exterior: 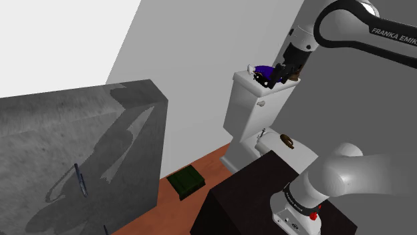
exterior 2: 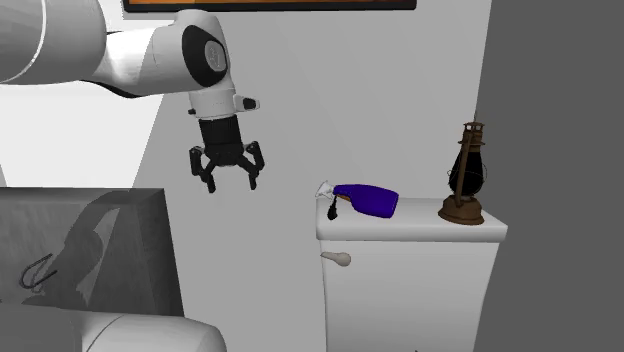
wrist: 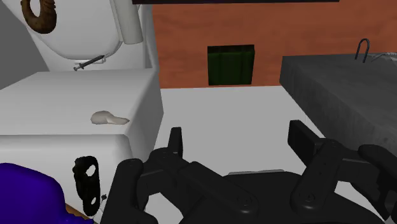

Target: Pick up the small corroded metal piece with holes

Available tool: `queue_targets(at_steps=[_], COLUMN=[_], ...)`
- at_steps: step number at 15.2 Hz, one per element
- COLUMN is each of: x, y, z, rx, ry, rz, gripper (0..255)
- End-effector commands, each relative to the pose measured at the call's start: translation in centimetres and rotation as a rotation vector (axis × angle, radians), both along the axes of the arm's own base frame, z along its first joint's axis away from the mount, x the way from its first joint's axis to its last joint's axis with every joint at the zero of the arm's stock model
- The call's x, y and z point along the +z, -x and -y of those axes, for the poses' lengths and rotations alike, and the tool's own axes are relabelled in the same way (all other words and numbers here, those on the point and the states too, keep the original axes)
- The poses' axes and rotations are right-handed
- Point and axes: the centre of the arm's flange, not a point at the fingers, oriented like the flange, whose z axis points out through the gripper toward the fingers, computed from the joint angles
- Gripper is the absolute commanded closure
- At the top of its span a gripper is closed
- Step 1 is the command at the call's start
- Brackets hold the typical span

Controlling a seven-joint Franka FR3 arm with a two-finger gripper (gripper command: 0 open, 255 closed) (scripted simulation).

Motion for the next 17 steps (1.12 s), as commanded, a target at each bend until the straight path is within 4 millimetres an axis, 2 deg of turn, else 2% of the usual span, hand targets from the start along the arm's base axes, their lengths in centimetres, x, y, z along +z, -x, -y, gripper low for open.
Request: queue_targets(at_steps=[1, 9, 17], x=[0.0, -1.4, -3.6], y=[0.0, -6.8, -14.4], z=[0.0, 9.5, 18.2], rx=[0.000, 0.105, 0.210], ry=[0.000, -0.061, -0.121], rz=[0.000, -0.046, -0.092], gripper=[0, 0, 0])
